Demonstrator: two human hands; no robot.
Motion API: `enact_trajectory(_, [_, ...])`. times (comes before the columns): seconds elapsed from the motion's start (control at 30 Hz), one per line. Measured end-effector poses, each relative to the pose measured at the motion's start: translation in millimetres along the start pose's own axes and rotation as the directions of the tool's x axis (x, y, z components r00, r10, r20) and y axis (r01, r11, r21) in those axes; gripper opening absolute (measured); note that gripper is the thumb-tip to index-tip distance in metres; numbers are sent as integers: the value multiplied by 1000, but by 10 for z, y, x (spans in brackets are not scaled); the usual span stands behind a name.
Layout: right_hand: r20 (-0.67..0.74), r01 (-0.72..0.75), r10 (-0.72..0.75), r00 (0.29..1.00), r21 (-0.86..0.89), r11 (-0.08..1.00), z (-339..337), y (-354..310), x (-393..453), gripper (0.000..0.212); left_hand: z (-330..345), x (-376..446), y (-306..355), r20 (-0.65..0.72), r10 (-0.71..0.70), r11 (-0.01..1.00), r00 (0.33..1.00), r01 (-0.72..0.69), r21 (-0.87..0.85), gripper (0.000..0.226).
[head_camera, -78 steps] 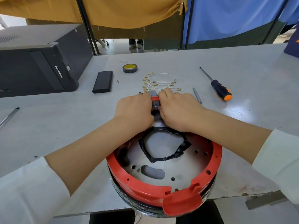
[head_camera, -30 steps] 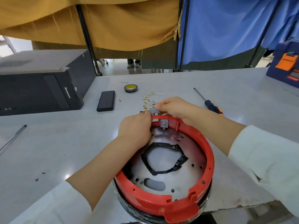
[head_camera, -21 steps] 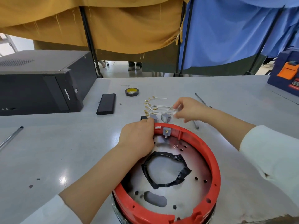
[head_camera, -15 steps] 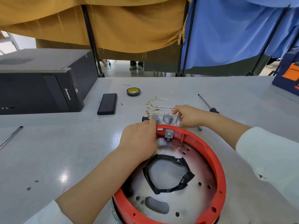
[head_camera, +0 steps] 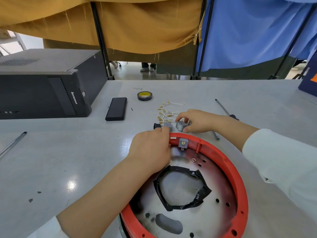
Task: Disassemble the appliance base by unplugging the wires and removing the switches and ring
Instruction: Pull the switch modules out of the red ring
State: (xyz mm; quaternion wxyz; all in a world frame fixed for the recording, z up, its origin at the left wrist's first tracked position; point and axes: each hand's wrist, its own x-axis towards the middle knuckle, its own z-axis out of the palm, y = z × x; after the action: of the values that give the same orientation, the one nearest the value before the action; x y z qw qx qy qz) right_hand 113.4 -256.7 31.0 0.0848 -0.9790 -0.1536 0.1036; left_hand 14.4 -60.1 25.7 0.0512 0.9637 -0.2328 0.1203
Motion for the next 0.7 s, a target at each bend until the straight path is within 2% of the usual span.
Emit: enact_trajectory(0.7, [-108,-8,11,994,26,1000,101,-300,83,43,22,0,3,-11,-20,999,1000,20,38,14])
